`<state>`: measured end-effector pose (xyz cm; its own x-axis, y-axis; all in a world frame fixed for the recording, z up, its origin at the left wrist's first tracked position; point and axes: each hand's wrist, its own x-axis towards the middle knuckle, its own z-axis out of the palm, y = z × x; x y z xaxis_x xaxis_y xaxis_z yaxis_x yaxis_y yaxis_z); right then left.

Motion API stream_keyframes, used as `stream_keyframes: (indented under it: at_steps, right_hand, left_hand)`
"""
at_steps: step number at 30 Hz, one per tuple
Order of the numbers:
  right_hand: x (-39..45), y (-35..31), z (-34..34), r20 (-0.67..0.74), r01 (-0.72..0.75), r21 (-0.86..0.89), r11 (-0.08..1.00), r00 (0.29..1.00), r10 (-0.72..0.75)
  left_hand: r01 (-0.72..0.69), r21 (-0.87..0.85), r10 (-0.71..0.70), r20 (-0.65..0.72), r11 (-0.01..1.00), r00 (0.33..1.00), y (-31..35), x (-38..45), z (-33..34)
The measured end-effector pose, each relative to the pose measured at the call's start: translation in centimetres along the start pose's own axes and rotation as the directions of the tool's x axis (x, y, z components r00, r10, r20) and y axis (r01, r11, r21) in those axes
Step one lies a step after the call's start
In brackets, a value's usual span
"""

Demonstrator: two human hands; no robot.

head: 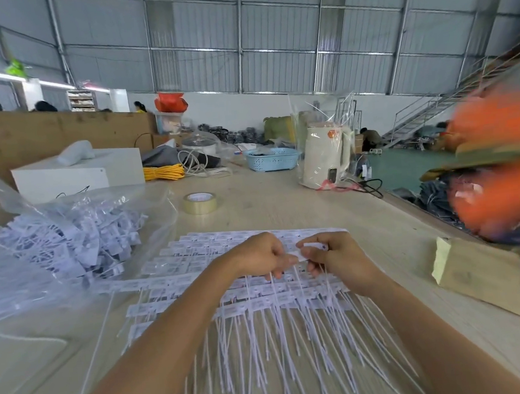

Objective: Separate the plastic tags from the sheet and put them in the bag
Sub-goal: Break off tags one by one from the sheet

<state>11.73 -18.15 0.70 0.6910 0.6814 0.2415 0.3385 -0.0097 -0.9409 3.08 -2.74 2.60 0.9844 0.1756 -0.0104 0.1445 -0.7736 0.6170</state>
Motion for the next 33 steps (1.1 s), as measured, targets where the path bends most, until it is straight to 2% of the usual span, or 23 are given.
stream_keyframes:
  at_steps: [3, 6, 9, 11, 17, 18, 20, 21, 22, 24, 26, 28, 29, 31, 32, 33]
  right_hand:
    - [0.0, 0.1, 0.0, 0.049, -0.042, -0.096, 0.995, 0.998, 0.047]
    - [-0.1, 0.1, -0.1, 0.089, -0.077, -0.087, 0.993, 0.992, 0.085]
    - [-0.3, 0.0, 0.1, 0.102, -0.048, -0.071, 0.996, 0.993, 0.055]
    - [-0.2, 0.0, 0.3, 0.058, -0.005, -0.132, 0.991, 0.998, 0.013]
    - [0.1, -0.3, 0.9, -0.058, 0.163, -0.293, 0.942, 0.981, -0.188]
    - [0.1, -0.5, 0.8, -0.062, 0.239, -0.376, 0.895, 0.957, -0.282]
    - [0.2, -0.9, 0.7, -0.01, 0.408, -0.542, 0.735, 0.871, -0.49]
    - [0.3, -1.0, 0.6, 0.023, 0.453, -0.589, 0.669, 0.837, -0.547]
    - [0.4, -1.0, 0.4, 0.025, 0.455, -0.59, 0.667, 0.836, -0.548]
    - [0.7, -1.1, -0.1, -0.051, 0.375, -0.554, 0.743, 0.876, -0.48]
    - [1.0, -1.3, -1.7, -0.251, 0.195, -0.471, 0.86, 0.905, -0.343]
    - [1.1, -1.3, -4.5, -0.453, 0.029, -0.163, 0.986, 0.886, -0.101]
    - [1.0, -1.5, -5.6, -0.454, 0.002, 0.061, 0.998, 0.891, 0.026]
    - [0.6, -2.0, -6.0, -0.28, -0.074, 0.415, 0.907, 0.938, 0.205]
    - [0.5, -2.2, -5.4, -0.178, -0.135, 0.47, 0.872, 0.953, 0.244]
    - [0.5, -2.5, -4.4, -0.09, -0.188, 0.453, 0.872, 0.963, 0.255]
  left_hand:
    - [-0.038, -0.025, 0.038, -0.016, 0.999, 0.999, 0.1, -0.1, 0.1]
    - [-0.07, 0.017, 0.071, -0.066, 0.997, 0.995, 0.5, 0.0, 0.2]
    - [-0.039, -0.012, 0.037, -0.13, 0.999, 0.991, 0.6, 0.2, 0.5]
    - [-0.014, -0.095, -0.001, -0.163, 0.995, 0.987, 0.7, 0.3, 0.5]
    - [0.087, -0.418, -0.146, -0.111, 0.904, 0.983, 1.6, -0.3, -0.3]
    - [0.113, -0.474, -0.168, -0.076, 0.873, 0.983, 1.6, -0.5, -0.5]
    - [0.153, -0.547, -0.194, -0.017, 0.823, 0.981, 1.8, -0.8, -0.8]
    - [0.148, -0.55, -0.195, -0.027, 0.822, 0.98, 1.9, -0.7, -0.9]
    - [0.131, -0.534, -0.189, -0.055, 0.835, 0.98, 2.1, -0.6, -0.9]
    - [0.09, -0.497, -0.157, -0.095, 0.863, 0.983, 2.4, -0.3, -0.8]
    - [0.078, -0.476, -0.119, -0.057, 0.876, 0.991, 2.6, -0.3, -1.0]
    - [0.073, -0.422, -0.094, -0.028, 0.904, 0.995, 2.3, -0.6, -1.2]
    - [0.065, -0.388, -0.083, -0.029, 0.919, 0.996, 2.2, -0.7, -1.3]
    - [0.056, -0.33, -0.06, -0.001, 0.942, 0.998, 2.1, -0.9, -1.2]
    - [0.052, -0.289, -0.048, 0.023, 0.956, 0.999, 2.2, -1.0, -1.1]
    - [0.047, -0.224, -0.037, 0.049, 0.973, 0.998, 2.3, -0.9, -0.9]
